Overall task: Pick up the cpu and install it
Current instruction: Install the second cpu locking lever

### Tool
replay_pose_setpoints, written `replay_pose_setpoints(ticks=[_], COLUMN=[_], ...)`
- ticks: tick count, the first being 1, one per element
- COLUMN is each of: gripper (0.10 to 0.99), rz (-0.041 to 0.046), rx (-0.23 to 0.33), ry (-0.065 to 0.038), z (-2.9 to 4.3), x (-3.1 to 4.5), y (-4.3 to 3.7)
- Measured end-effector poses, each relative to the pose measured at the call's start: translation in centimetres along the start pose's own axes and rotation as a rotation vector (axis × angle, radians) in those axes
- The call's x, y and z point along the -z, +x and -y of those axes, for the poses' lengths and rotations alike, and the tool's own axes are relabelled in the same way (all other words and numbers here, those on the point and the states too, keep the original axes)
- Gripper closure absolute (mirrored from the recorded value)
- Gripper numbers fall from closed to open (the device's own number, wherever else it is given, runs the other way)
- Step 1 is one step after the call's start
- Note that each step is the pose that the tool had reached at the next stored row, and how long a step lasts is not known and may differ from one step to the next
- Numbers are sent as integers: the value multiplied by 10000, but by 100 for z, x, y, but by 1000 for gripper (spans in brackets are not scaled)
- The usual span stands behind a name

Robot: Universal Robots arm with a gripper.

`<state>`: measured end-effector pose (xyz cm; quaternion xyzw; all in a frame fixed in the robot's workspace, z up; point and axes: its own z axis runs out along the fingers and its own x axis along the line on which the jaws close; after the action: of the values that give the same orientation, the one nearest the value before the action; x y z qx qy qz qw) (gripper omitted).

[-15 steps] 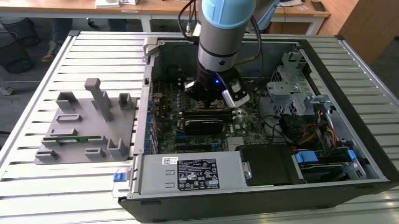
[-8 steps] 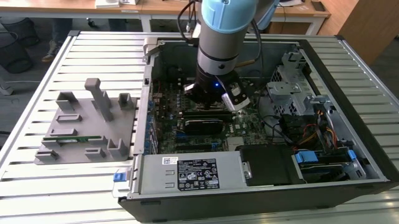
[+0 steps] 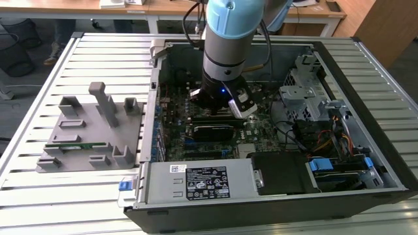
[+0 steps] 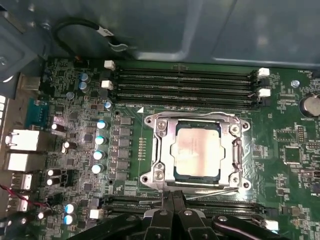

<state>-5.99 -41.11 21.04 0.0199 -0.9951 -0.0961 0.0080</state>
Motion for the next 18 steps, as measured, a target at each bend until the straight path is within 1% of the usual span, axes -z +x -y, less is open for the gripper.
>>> replay_pose_setpoints(ticks=[1, 2, 3, 4, 6, 8, 9, 14, 18], gripper=[973, 973, 973, 973, 973, 973, 973, 973, 973], rz=[1, 2, 5, 9, 17, 21, 24, 26, 30], rx=[-1, 1, 4, 5, 8, 11, 11, 13, 15], ry=[-17, -101, -158, -230, -417, -563, -605, -688, -775], z=[2, 12, 17, 25, 47, 69, 82, 148, 184], x=[-12, -50, -56, -58, -59, -59, -60, -57, -55], y=[0, 1, 2, 6, 24, 34, 37, 47, 78])
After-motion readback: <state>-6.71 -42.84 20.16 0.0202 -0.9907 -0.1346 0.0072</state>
